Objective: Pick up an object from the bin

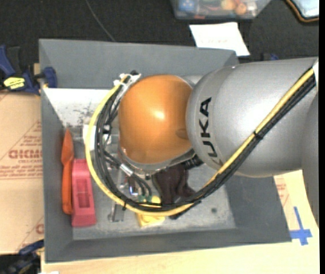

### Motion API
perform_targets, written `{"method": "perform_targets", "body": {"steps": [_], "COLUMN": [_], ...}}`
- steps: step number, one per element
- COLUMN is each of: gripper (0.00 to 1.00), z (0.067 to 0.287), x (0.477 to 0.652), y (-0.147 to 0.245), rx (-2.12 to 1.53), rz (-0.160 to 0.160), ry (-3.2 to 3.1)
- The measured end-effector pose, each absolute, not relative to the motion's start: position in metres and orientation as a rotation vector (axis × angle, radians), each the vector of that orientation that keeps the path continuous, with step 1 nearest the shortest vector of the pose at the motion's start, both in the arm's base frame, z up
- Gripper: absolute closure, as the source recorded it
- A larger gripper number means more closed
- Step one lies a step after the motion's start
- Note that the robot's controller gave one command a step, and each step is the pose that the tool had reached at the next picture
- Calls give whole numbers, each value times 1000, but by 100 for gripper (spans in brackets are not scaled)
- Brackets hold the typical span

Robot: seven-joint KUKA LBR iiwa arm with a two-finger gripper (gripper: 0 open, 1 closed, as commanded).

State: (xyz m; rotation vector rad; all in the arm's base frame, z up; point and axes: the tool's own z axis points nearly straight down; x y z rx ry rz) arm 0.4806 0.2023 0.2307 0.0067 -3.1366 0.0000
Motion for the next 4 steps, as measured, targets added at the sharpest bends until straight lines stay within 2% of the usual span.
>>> {"method": "perform_targets", "body": {"steps": [1, 2, 3, 4], "gripper": [0, 0, 0, 0], "z": [234, 129, 72, 73], "x": [483, 480, 484, 491], "y": [201, 220, 234, 228], "rx": [-3, 490, 257, 1037], "rz": [-3, -2, -2, 18], "ry": [-3143, -3108, -3144, -2980]}}
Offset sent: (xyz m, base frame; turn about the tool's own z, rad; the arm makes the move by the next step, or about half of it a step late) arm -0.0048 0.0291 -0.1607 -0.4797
